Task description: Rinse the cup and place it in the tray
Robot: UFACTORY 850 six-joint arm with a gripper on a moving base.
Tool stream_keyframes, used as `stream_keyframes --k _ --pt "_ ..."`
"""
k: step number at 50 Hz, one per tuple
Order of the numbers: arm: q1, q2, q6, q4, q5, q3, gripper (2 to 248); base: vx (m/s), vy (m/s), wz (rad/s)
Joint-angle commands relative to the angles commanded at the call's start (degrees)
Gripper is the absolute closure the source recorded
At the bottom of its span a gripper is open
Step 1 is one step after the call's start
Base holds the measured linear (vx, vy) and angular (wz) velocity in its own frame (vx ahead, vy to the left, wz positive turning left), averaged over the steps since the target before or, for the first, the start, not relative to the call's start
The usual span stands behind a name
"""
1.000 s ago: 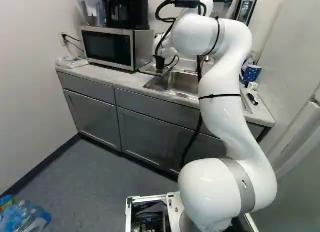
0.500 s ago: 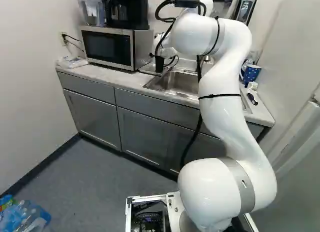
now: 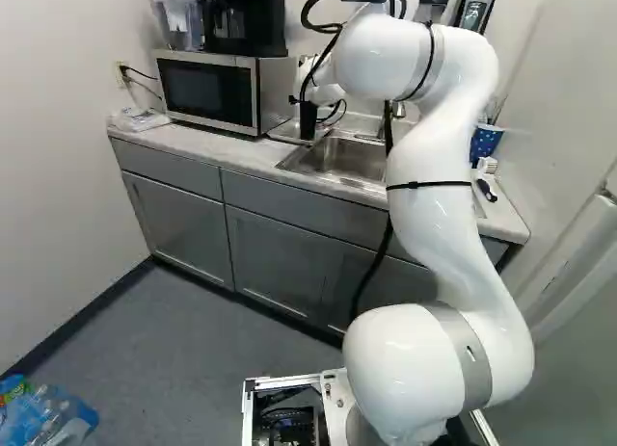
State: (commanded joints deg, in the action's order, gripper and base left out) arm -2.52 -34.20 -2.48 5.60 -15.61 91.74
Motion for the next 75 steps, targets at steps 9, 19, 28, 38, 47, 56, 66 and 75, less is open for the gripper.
stream_keyframes --k 9,19,28,38,47,56,66,75 --pt "0.0 2.1 0.0 0.0 0.0 -1.7 3 0.0 0.0 0.0" --pt "-0.1 4.4 0.0 0.0 0.0 -3.3 3 0.0 0.0 0.0" --pt "-0.1 6.4 0.0 0.0 0.0 -4.7 3 0.0 0.0 0.0" --pt "-0.1 8.5 0.0 0.0 0.0 -6.1 3 0.0 0.0 0.0" --pt "-0.2 10.5 0.0 0.0 0.0 -7.5 3 0.0 0.0 0.0" --pt "-0.2 13.1 0.0 0.0 0.0 -9.4 3 0.0 0.0 0.0" --pt "-0.2 16.1 0.0 0.0 0.0 -12.5 3 0.0 0.0 0.0" --pt "-0.1 18.8 0.0 0.0 0.0 -15.6 3 0.0 0.0 0.0"
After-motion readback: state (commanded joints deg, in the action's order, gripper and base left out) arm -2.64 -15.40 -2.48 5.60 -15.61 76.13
